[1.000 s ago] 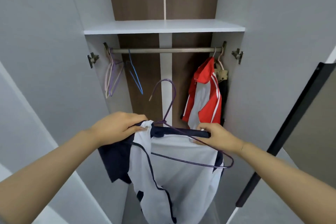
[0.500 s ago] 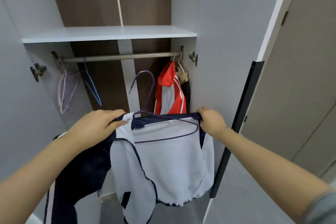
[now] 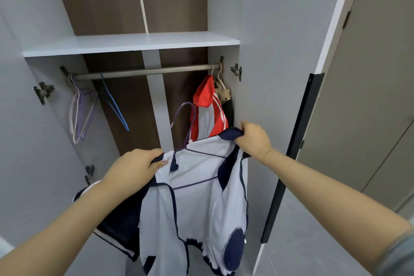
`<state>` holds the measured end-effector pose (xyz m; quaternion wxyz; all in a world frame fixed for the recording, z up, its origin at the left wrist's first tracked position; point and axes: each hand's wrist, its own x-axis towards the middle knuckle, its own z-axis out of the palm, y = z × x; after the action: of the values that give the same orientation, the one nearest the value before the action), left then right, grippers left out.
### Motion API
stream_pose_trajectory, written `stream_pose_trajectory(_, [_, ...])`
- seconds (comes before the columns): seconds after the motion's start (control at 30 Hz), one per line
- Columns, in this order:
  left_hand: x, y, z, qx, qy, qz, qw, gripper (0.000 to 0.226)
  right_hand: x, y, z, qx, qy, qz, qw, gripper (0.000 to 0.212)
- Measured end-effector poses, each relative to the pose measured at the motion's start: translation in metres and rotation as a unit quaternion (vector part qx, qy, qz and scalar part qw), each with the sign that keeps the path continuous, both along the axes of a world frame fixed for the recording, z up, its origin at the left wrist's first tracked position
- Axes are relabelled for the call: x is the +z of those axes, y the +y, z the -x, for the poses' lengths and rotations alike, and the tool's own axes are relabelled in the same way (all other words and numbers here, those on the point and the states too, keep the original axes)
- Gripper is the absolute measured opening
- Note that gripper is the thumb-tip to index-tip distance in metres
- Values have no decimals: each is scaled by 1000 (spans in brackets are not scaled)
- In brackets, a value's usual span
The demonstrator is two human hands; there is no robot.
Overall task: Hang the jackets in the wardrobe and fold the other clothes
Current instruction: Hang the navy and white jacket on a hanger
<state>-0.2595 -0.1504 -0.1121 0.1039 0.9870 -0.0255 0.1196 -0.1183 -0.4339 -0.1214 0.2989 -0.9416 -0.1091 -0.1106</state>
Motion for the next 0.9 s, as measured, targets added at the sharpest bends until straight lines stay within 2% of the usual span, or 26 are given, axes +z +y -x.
stream_pose_trajectory(0.07, [-3, -6, -9, 35, -1, -21, 999, 40, 11, 11, 7, 27, 0, -22, 999, 25])
stream_pose_trajectory(0.1, [-3, -7, -14, 47, -8, -8, 999, 40, 18, 15, 12, 79, 39, -54, 995, 21])
stream_pose_trajectory(0.13, [-2, -8, -18, 51, -18, 16, 998, 40, 26, 18, 18, 159, 120, -95, 975, 19])
stream_pose_trajectory(0.17, [0, -9, -21, 48, -31, 44, 997, 40, 33, 20, 22, 239, 212, -120, 940, 23])
stream_pose_trajectory(0.2, [4, -9, -23, 41, -45, 69, 996, 40, 39, 20, 25, 295, 262, -118, 911, 29])
stream_pose_trajectory(0.23, [8, -8, -24, 34, -58, 87, 994, 41, 43, 18, 25, 314, 250, -94, 911, 34])
stream_pose_trajectory(0.3, [20, -6, -25, 24, -89, 114, 989, 40, 49, 9, 20, 271, 83, -4, 959, 44])
stream_pose_trajectory(0.33, [27, -4, -25, 17, -107, 125, 986, 39, 52, 6, 18, 248, -6, 50, 967, 49])
stream_pose_trajectory(0.37, [35, -3, -26, 8, -122, 131, 984, 38, 53, 4, 16, 246, -54, 81, 964, 53])
stream_pose_trajectory(0.43, [52, 0, -27, -9, -141, 117, 983, 36, 53, 8, 12, 271, -84, 97, 954, 53])
stream_pose_trajectory(0.53, [74, 0, -30, -21, -173, 78, 982, 39, 58, 25, 4, 268, -142, 100, 948, 30])
stream_pose_trajectory(0.67, [97, 19, -42, -29, -197, 64, 978, 36, 85, 52, -10, 239, -226, 100, 939, 28])
stream_pose_trajectory(0.77, [112, 46, -60, -45, -199, 45, 978, 29, 118, 85, -15, 286, -199, -1, 937, 23])
stream_pose_trajectory(0.83, [124, 64, -77, -50, -197, 35, 978, 30, 140, 112, -23, 314, -171, -24, 934, 21])
stream_pose_trajectory(0.9, [138, 87, -96, -41, -200, 44, 978, 34, 161, 135, -38, 367, -88, -54, 925, 15])
